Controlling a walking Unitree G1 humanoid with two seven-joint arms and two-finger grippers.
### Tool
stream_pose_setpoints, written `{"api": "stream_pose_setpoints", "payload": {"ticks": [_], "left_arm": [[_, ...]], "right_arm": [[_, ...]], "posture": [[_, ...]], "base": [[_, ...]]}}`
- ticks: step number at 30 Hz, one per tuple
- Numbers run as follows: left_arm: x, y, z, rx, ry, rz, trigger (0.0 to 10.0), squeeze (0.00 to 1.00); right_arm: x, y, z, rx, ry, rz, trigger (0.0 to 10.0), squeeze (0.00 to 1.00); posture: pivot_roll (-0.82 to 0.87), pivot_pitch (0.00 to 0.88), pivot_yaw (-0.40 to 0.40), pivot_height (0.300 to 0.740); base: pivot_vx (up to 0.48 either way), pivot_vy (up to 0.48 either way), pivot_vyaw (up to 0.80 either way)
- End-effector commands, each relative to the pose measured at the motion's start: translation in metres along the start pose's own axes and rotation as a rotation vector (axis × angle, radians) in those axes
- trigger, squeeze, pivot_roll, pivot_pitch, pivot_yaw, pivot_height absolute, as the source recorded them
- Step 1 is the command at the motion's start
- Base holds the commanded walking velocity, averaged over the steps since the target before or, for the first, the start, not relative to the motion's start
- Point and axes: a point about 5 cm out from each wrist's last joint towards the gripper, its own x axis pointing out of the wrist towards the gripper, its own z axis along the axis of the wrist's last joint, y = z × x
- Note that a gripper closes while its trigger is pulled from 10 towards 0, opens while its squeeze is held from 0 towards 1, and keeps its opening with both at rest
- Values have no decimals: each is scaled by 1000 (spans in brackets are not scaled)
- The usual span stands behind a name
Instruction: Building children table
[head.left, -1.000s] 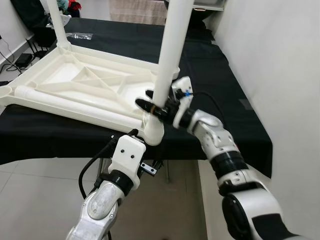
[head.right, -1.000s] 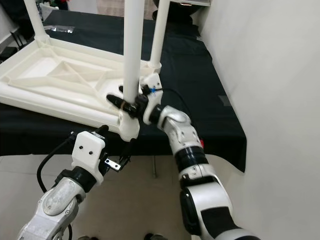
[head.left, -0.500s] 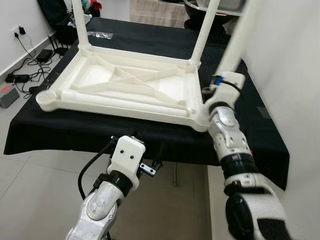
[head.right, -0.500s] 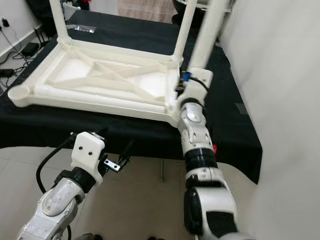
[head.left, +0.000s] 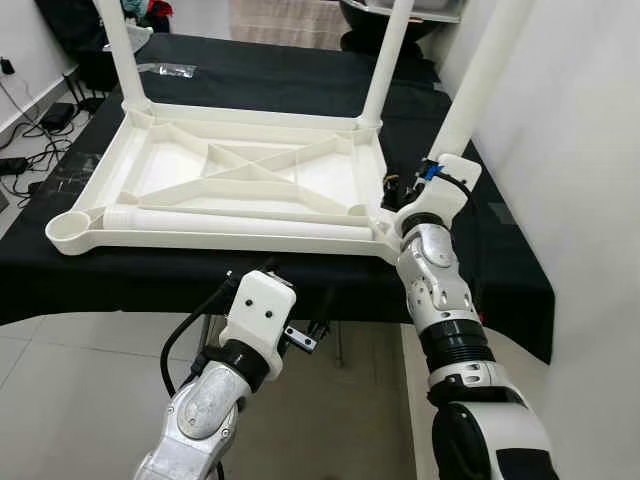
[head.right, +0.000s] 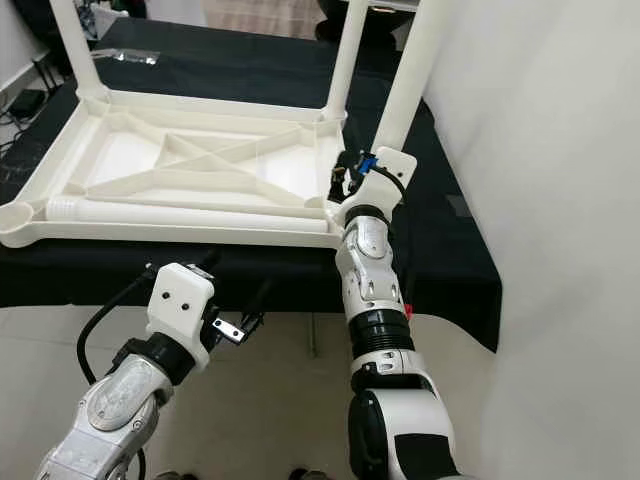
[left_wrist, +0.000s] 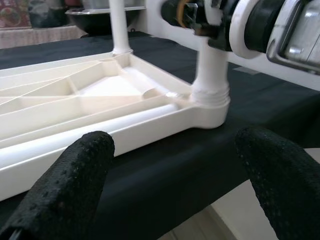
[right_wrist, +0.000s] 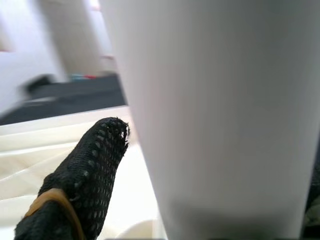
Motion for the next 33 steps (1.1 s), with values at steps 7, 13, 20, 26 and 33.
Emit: {"api": "stream_pose_setpoints", "payload": {"ticks": [7, 13, 20, 26, 33], "left_arm": [[0, -4, -2, -7, 3, -14, 10000, 0], [-1, -5, -1, -12, 0, -14, 10000, 0], [-4, -5, -2, -5, 7, -7, 10000, 0], [-4, -4, -2, -3, 6, -3, 10000, 0], [-2, -4, -2, -2, 6, -7, 10000, 0]], "right_arm": [[-21, 23, -3, 101, 137, 698, 10000, 0], [-25, 28, -3, 55, 180, 934, 10000, 0], [4, 31, -4, -11, 118, 589, 0, 0], [13, 1, -10, -81, 169, 205, 0, 0], [-1, -52, -14, -165, 214, -372, 0, 0]], "posture": [[114, 136, -129, 740], [124, 143, -138, 740], [128, 148, -143, 740], [124, 152, -137, 740], [116, 155, -132, 740]], "base": [[0, 0, 0], [0, 0, 0], [0, 0, 0], [0, 0, 0], [0, 0, 0]]}}
